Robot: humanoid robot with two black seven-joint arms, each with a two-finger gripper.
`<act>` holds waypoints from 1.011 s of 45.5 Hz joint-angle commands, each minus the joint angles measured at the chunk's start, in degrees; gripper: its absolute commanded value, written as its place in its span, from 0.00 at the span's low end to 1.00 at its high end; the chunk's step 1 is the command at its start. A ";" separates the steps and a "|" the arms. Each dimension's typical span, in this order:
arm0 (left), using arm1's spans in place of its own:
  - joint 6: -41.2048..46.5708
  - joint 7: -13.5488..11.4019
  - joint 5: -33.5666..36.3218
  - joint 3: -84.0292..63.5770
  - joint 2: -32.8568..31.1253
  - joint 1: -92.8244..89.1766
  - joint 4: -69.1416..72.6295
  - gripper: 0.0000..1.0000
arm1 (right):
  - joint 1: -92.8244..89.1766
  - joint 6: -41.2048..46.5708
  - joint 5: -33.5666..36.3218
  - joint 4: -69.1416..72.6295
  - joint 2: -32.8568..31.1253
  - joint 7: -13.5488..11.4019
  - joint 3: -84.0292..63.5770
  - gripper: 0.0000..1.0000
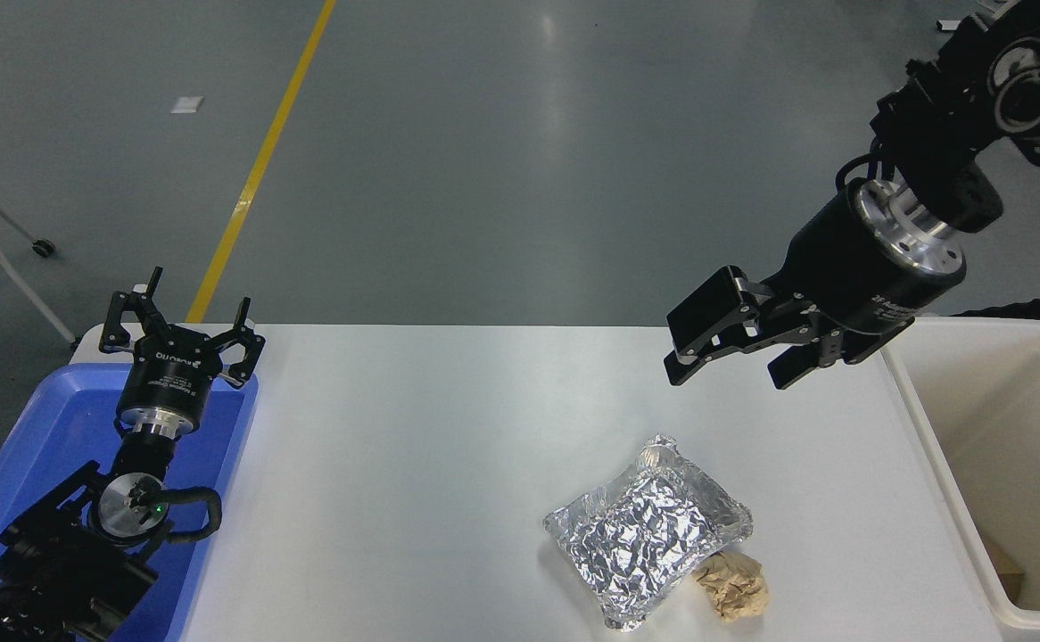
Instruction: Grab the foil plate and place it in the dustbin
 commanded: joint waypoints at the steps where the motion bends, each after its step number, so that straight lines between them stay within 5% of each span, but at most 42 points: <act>1: -0.16 -0.19 -0.09 -0.53 -0.15 0.09 0.00 1.00 | -1.29 0.16 -0.09 0.80 -3.39 -0.10 -1.84 1.00; 15: -0.07 -0.27 -0.09 -0.27 -0.07 0.09 0.00 1.00 | -15.88 -5.11 -12.04 -6.40 -3.40 -0.02 -0.96 1.00; 29: -0.07 -0.27 -0.09 -0.27 -0.07 0.09 0.00 1.00 | -35.30 -10.03 -14.33 -16.50 -3.05 -0.02 7.55 1.00; 46: -0.07 -0.27 -0.09 -0.27 -0.07 0.09 0.00 1.00 | -61.06 -22.33 -29.53 -31.80 3.63 1.22 20.74 1.00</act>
